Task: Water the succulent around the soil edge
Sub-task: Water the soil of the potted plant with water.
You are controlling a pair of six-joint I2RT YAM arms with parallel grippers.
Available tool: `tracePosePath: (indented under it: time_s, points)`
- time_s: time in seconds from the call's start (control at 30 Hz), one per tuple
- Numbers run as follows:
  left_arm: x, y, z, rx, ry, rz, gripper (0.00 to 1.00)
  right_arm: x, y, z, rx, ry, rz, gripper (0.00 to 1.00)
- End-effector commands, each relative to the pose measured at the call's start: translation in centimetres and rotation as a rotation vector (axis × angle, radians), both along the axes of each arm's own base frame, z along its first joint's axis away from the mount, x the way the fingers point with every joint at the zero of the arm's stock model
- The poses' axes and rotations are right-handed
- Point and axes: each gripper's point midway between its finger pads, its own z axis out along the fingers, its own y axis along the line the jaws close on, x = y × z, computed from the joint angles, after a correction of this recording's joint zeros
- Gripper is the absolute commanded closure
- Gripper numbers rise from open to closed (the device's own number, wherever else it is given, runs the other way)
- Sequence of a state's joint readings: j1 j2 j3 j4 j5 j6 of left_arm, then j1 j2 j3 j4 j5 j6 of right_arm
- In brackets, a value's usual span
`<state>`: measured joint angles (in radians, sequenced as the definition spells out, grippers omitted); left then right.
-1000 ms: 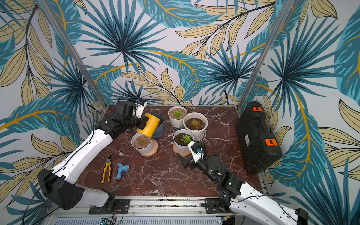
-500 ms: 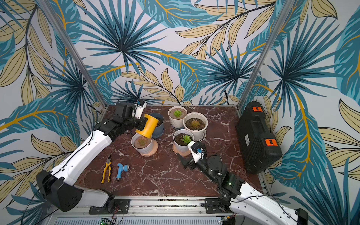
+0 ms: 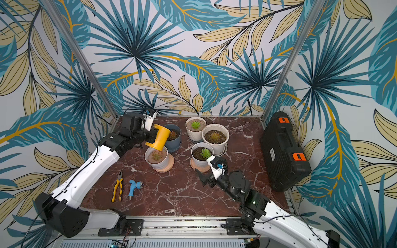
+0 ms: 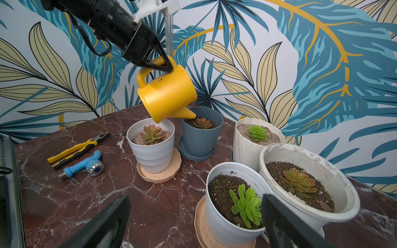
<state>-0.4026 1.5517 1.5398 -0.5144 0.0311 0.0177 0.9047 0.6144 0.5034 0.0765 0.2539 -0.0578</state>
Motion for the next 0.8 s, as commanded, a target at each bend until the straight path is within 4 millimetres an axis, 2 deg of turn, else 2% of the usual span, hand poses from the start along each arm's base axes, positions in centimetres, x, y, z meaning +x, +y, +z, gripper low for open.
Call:
tracePosePath:
  time_s: [0.0,0.2,0.77]
  points:
    - [-1.4,-0.3,2.2,-0.049,-0.044,-0.022,1.0,-0.1,-0.1,0.8,0.01,-0.02,0.001,0.01]
    - [-2.1,-0.2,1.9,-0.042,-0.023,-0.028,1.0,-0.1,-0.1,0.8,0.007,-0.018,0.0,0.0]
    - [-1.9,-0.9,0.1,-0.043,0.028,-0.037,1.0,-0.2,-0.1,0.9,0.013,-0.019,0.003,0.0]
